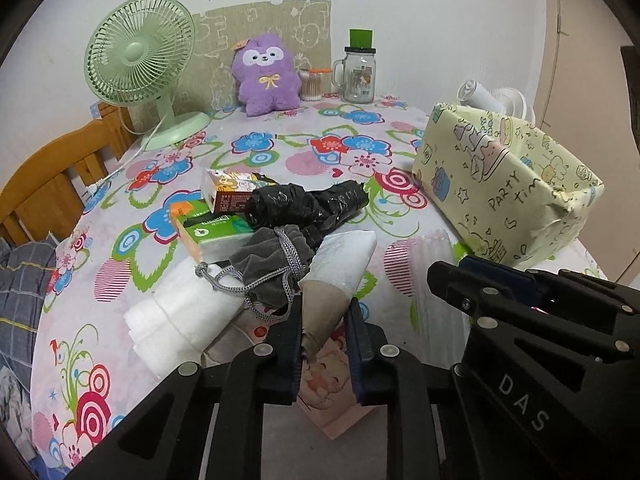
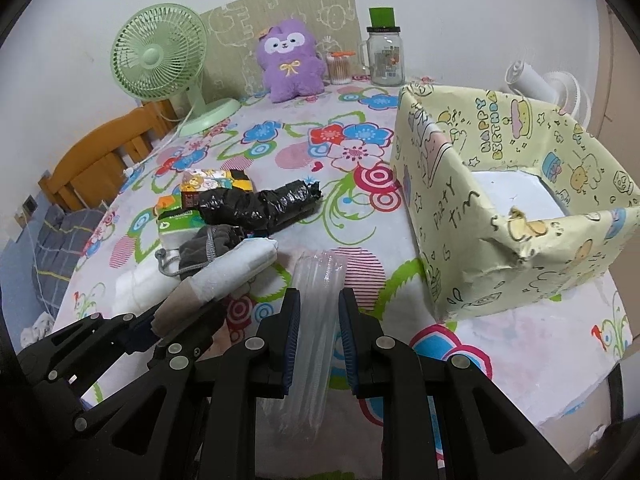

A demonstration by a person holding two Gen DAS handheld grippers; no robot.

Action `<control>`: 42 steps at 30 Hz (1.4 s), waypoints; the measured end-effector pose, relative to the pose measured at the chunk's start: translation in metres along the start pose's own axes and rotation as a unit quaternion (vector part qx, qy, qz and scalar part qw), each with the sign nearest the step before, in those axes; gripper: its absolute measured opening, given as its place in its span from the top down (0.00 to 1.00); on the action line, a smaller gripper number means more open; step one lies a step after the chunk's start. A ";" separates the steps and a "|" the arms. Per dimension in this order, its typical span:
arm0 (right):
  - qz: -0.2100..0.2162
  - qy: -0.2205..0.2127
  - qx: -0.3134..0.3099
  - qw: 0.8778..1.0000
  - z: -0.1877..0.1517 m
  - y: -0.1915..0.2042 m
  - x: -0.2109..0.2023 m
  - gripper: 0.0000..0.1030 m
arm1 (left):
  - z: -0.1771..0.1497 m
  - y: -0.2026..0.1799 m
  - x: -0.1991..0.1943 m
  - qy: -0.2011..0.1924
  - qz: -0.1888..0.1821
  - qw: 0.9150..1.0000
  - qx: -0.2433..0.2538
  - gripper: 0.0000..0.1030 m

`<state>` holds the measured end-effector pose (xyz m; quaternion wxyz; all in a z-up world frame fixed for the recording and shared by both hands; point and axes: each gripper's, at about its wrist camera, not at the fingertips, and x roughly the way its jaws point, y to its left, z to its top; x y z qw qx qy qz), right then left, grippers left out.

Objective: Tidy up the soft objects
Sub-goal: 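Grasp the clear plastic cup stack with the right tool while the left tool grasps the white wrapped roll, then lift and carry the cups and white roll with both tools toward the gift box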

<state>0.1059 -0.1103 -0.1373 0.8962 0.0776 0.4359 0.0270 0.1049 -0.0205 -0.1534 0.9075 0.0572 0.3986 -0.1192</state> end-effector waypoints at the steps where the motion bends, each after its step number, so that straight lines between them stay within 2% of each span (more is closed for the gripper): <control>1: 0.000 -0.002 0.000 1.000 0.000 0.000 -0.002 0.78 | 0.000 0.000 -0.001 -0.001 0.000 1.000 0.000 0.84; 26: 0.002 -0.053 -0.002 0.999 0.018 -0.003 -0.049 0.80 | 0.020 -0.015 -0.041 -0.041 0.002 0.999 -0.003 0.84; 42: 0.000 -0.084 0.001 0.997 0.044 -0.010 -0.069 0.82 | 0.049 -0.023 -0.056 -0.063 0.004 0.998 0.005 0.84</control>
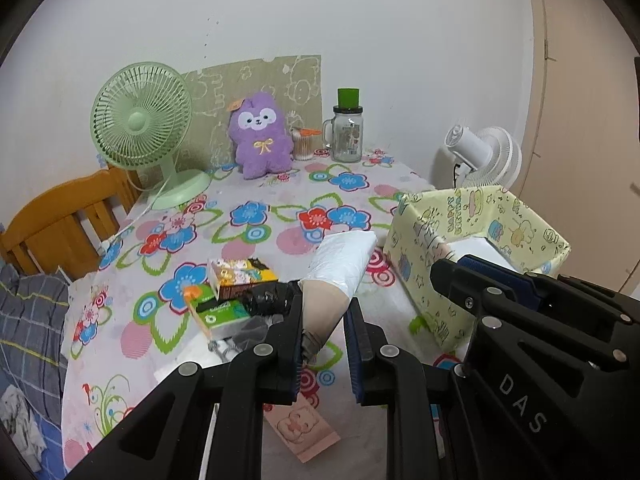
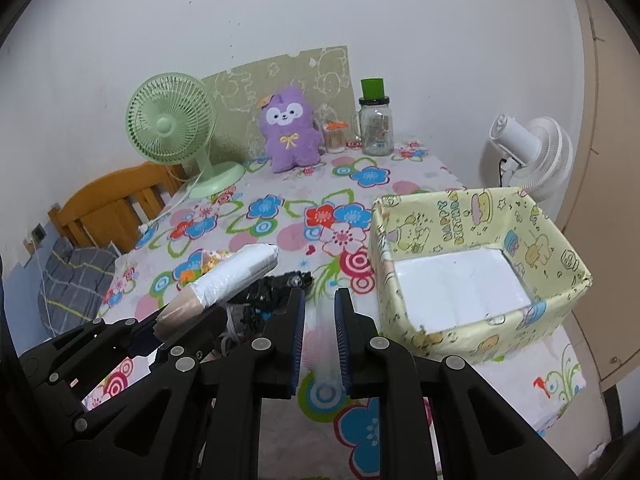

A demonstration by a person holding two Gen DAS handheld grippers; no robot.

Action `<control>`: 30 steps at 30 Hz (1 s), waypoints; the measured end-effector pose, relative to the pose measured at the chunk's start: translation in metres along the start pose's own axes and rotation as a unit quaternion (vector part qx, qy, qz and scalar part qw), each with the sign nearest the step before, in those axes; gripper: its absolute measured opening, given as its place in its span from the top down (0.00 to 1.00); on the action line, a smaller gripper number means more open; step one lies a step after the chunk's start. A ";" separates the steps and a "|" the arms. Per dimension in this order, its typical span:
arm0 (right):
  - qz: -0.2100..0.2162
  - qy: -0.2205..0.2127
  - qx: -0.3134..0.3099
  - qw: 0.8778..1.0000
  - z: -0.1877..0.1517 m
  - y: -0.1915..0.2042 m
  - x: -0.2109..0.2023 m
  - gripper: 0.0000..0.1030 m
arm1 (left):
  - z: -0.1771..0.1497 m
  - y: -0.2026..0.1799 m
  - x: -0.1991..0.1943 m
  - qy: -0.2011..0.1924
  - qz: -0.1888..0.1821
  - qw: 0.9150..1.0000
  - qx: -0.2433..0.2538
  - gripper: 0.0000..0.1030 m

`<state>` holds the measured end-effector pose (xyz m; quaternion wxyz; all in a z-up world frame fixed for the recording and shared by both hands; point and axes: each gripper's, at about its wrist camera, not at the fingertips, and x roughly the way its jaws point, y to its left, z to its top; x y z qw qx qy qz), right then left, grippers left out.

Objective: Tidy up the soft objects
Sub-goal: 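Lift and carry the cups and white roll with both tools toward the gift box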

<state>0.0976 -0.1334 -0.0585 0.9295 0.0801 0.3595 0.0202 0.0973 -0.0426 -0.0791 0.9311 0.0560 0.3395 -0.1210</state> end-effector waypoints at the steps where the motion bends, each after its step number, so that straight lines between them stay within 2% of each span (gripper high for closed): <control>1: 0.001 0.000 0.001 1.000 0.001 -0.001 0.000 0.82 | 0.002 -0.001 0.000 -0.001 0.000 1.000 0.002 0.84; 6: 0.014 0.023 0.012 1.000 -0.001 -0.007 0.012 0.82 | 0.001 0.003 0.005 0.002 0.002 1.000 -0.004 0.84; 7: 0.018 0.031 0.015 0.999 -0.002 -0.008 0.016 0.79 | 0.000 0.005 0.008 0.006 0.005 1.000 -0.007 0.84; 8: 0.022 0.041 0.018 0.999 -0.004 -0.008 0.021 0.75 | -0.003 0.008 0.011 0.010 0.008 1.000 -0.010 0.84; 10: 0.026 0.049 0.024 0.998 -0.007 -0.009 0.028 0.47 | -0.007 0.013 0.017 0.019 0.011 1.000 -0.015 0.83; 11: 0.030 0.049 0.032 0.998 -0.009 -0.009 0.030 0.44 | -0.010 0.016 0.020 0.023 0.013 1.000 -0.018 0.83; 19: 0.009 0.070 0.021 0.997 -0.016 -0.003 0.059 0.42 | -0.023 0.033 0.042 0.040 0.022 0.998 -0.032 0.83; 24: -0.016 0.076 0.003 0.997 -0.021 0.004 0.073 0.42 | -0.030 0.036 0.053 0.054 0.015 0.998 -0.034 0.83; 30: -0.026 0.095 -0.010 0.995 -0.029 0.008 0.090 0.42 | -0.036 0.036 0.065 0.067 0.006 0.997 -0.034 0.83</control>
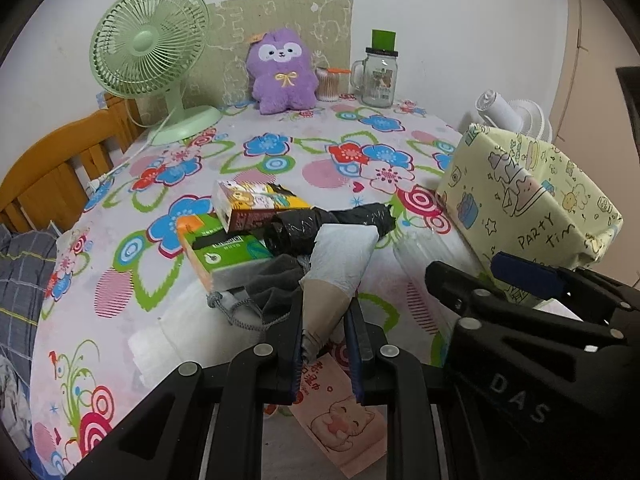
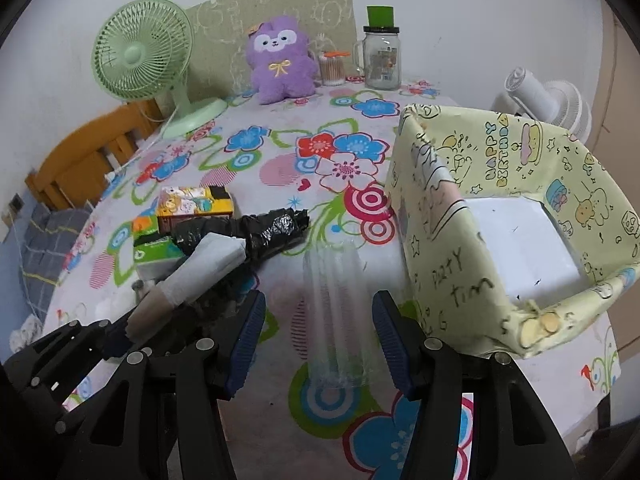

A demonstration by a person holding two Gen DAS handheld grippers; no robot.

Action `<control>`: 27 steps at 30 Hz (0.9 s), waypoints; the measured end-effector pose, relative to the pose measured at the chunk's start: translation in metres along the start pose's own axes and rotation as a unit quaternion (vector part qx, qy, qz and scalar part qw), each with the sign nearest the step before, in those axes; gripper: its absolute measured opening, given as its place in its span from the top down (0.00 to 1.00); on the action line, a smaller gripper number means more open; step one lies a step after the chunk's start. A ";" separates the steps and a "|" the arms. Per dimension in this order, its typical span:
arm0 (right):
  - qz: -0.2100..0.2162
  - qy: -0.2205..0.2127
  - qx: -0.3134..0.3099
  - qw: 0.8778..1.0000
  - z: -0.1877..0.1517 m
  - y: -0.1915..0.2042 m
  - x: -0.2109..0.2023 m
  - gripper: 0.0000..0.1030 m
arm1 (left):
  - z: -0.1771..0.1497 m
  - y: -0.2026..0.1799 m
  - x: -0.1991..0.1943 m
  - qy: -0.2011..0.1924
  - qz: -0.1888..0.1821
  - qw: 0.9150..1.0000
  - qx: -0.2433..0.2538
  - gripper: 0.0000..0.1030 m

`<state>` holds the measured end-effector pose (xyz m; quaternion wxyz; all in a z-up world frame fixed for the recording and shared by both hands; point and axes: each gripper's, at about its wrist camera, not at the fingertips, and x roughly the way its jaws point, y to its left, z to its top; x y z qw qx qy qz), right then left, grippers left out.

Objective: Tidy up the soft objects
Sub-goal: 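Lift and carry the cups and white roll with both tools toward the gift box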

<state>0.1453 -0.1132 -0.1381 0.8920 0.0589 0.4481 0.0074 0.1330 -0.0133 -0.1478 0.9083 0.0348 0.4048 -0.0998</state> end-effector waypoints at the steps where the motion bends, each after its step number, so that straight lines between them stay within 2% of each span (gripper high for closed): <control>1: -0.001 0.003 0.001 1.000 0.000 0.000 0.003 0.43 | -0.001 0.000 0.002 0.003 -0.001 1.000 0.001 0.83; 5: -0.008 0.011 0.000 1.000 -0.003 0.000 0.015 0.44 | -0.004 -0.001 0.009 0.010 -0.008 1.000 0.002 0.83; 11: -0.017 0.026 0.010 0.999 -0.009 -0.004 0.032 0.51 | -0.010 -0.004 0.019 0.023 -0.013 1.000 0.008 0.84; 13: -0.029 0.018 0.005 0.999 -0.010 -0.003 0.032 0.59 | -0.012 -0.006 0.020 0.022 -0.012 1.000 0.012 0.84; 15: -0.036 0.013 0.002 0.999 -0.011 -0.002 0.032 0.63 | -0.013 -0.008 0.020 0.022 -0.013 1.000 0.015 0.84; 21: -0.030 0.015 -0.002 0.999 -0.013 -0.002 0.029 0.76 | -0.015 -0.011 0.020 0.023 -0.013 0.999 0.021 0.84; 27: -0.020 0.005 -0.003 1.000 -0.016 -0.001 0.018 0.78 | -0.016 -0.011 0.015 0.021 -0.010 1.000 0.018 0.84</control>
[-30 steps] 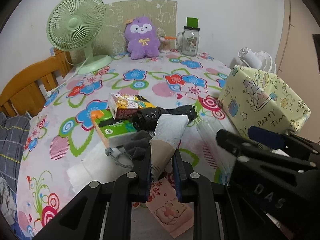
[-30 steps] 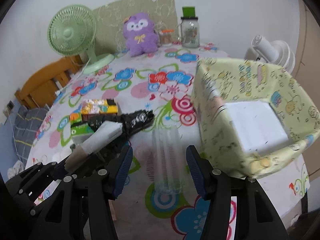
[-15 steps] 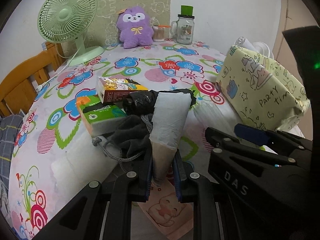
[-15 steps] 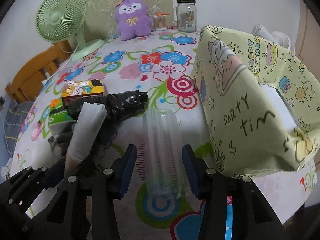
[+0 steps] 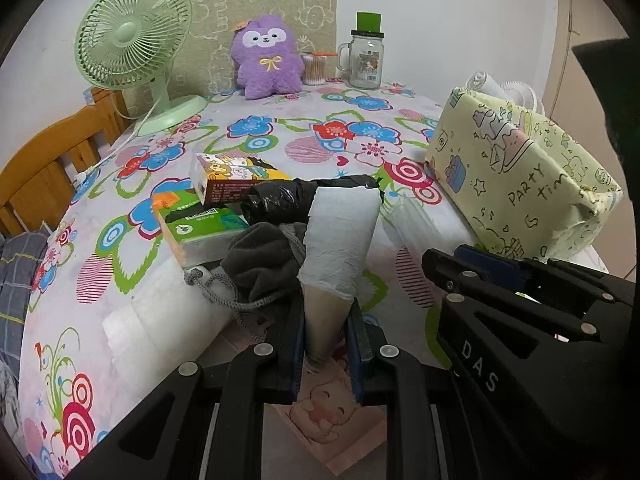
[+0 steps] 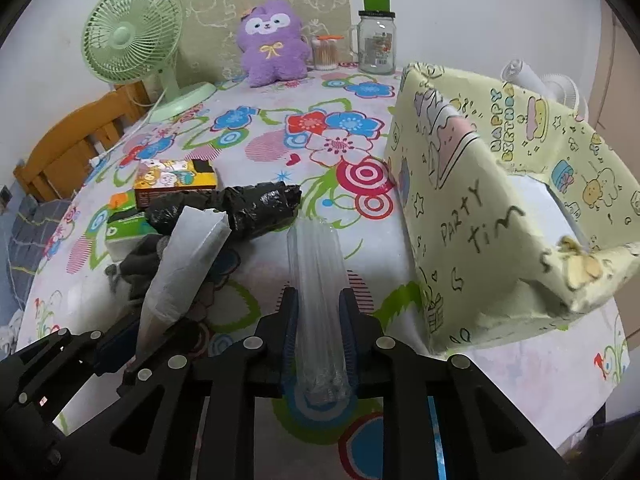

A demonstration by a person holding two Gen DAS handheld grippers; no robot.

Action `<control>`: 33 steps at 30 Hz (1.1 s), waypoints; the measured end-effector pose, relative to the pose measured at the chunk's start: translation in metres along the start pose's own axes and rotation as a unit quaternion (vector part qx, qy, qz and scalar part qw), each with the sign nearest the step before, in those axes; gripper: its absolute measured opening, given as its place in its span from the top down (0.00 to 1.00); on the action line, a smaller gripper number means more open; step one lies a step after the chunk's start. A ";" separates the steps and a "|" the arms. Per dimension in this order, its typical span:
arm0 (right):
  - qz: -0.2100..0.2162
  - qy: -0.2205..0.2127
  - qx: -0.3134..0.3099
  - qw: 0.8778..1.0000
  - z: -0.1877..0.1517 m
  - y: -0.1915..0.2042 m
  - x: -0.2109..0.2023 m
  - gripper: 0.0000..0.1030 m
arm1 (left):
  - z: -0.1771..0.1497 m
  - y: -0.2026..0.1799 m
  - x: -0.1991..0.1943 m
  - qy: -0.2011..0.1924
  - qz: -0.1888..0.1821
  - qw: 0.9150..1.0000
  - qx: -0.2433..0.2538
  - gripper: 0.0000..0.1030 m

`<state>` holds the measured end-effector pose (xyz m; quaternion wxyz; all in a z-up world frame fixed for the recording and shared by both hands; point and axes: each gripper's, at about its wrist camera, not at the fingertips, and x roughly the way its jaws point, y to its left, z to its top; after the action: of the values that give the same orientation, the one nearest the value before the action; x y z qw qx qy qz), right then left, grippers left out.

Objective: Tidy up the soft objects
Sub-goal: 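Lift and carry the cups and white roll with both tools toward the gift box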

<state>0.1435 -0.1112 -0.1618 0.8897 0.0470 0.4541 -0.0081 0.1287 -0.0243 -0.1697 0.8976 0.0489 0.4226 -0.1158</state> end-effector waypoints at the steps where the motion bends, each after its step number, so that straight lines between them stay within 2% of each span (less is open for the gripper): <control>1: 0.000 -0.003 -0.001 1.000 0.000 0.000 -0.003 0.78 | 0.000 0.000 -0.002 -0.002 0.000 1.000 -0.001 0.84; 12: 0.006 -0.041 0.000 0.999 0.003 -0.001 -0.042 0.78 | 0.005 -0.007 -0.033 -0.032 0.004 0.999 -0.001 0.84; 20: 0.006 -0.069 0.002 0.998 0.016 -0.008 -0.072 0.78 | 0.020 -0.017 -0.058 -0.057 0.004 0.998 0.007 0.84; 21: 0.007 -0.072 0.002 0.997 0.018 -0.008 -0.077 0.81 | 0.022 -0.018 -0.061 -0.060 0.003 0.998 0.008 0.84; 23: 0.007 -0.078 0.001 0.997 0.021 -0.010 -0.083 0.81 | 0.027 -0.021 -0.066 -0.066 0.004 0.998 0.010 0.84; 33: 0.015 -0.096 0.004 0.995 0.033 -0.018 -0.101 0.81 | 0.042 -0.030 -0.082 -0.082 0.007 0.996 0.017 0.84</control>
<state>0.1092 -0.1354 -0.0624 0.9290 0.0565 0.3658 -0.0016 0.1026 -0.0479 -0.0795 0.9291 0.0572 0.3451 -0.1201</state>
